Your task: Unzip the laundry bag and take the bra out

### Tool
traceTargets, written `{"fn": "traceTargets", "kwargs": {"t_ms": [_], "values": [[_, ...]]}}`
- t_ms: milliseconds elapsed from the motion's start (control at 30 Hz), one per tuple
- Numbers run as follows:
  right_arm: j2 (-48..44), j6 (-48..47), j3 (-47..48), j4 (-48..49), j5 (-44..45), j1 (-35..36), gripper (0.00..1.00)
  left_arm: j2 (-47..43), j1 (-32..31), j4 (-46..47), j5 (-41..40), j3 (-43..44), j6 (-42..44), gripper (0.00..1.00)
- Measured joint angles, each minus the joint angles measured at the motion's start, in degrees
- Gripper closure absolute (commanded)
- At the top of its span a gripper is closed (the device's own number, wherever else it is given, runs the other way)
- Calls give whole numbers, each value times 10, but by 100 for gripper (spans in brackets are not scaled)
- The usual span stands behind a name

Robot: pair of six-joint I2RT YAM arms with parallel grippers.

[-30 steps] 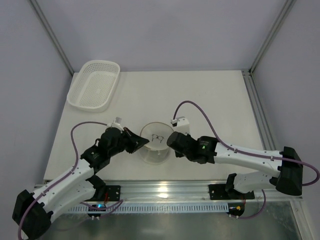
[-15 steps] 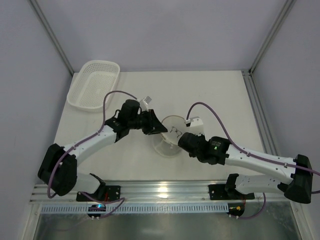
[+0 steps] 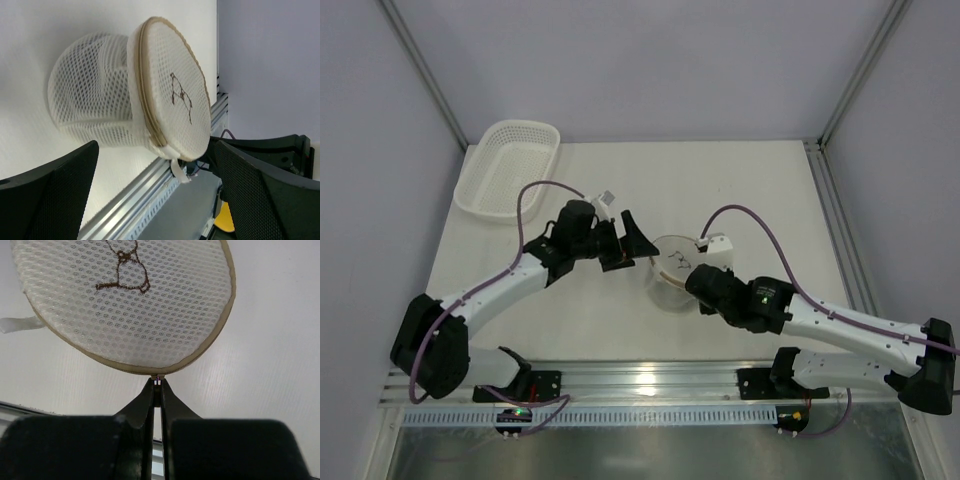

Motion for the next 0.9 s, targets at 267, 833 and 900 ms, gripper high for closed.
{"fn": "traceTargets", "kwargs": {"t_ms": [267,833,900], "values": [[24,-13,-57,161,-120,-1,97,-134,-60,-36,-36,-92,-104,0],[66,-44,-57,297,-228,-1,97,-104,-84,59,-93,-150,-217,72],[50,-46,-57,297,-230,-1,97,-86,-84,79,-96,-150,-219,91]]}}
